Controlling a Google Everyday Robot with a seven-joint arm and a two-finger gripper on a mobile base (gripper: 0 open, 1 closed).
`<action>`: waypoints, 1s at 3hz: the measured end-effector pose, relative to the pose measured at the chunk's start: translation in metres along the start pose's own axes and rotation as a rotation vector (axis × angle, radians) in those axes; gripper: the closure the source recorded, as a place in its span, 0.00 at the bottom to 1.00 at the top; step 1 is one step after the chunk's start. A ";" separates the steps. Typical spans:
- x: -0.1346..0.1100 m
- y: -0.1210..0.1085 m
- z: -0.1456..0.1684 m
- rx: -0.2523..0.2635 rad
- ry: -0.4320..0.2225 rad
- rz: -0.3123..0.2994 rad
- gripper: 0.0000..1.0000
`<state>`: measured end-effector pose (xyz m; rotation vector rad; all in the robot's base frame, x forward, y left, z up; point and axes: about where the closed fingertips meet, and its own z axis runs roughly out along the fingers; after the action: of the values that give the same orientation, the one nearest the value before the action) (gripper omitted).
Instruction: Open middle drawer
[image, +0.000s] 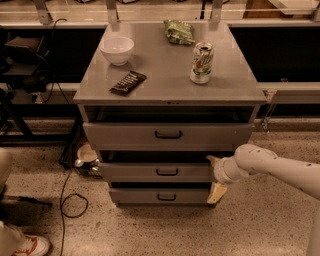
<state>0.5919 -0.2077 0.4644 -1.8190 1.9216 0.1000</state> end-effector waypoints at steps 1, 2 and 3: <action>-0.009 -0.010 0.020 0.013 0.011 -0.025 0.00; -0.021 -0.019 0.041 0.020 0.010 -0.044 0.00; -0.025 -0.024 0.061 0.001 0.006 -0.039 0.00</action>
Offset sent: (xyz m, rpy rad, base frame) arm 0.0498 0.0516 -0.0311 -0.0291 -0.0561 0.0408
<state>0.6331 -0.1642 0.4273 -1.8573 1.8885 0.0809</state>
